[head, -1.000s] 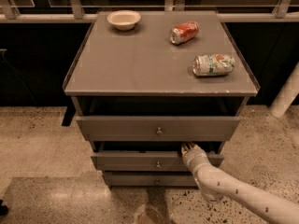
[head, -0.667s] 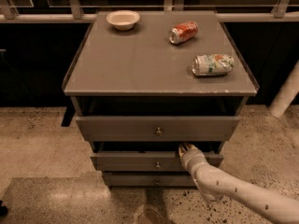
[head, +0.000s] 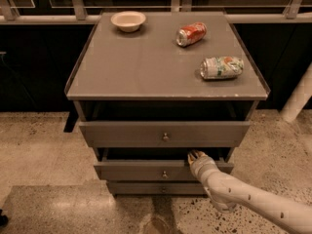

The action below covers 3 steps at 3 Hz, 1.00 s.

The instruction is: Open middle drawer

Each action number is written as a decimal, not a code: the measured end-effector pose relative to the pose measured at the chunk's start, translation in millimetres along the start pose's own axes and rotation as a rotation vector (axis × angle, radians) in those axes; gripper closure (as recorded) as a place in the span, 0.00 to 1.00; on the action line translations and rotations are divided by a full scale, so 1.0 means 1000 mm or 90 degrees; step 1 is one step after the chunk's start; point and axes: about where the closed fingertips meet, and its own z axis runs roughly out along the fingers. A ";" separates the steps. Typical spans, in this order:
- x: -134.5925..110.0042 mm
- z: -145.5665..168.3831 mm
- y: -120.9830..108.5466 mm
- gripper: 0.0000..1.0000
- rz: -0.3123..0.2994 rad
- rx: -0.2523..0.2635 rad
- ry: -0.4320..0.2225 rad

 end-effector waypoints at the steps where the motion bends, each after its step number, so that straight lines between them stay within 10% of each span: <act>1: 0.003 -0.009 0.012 1.00 -0.030 -0.034 0.018; 3: 0.012 -0.020 0.006 1.00 -0.031 -0.049 0.055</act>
Offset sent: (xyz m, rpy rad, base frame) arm -0.0911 -0.0550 -0.0010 -0.1049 0.3913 0.0438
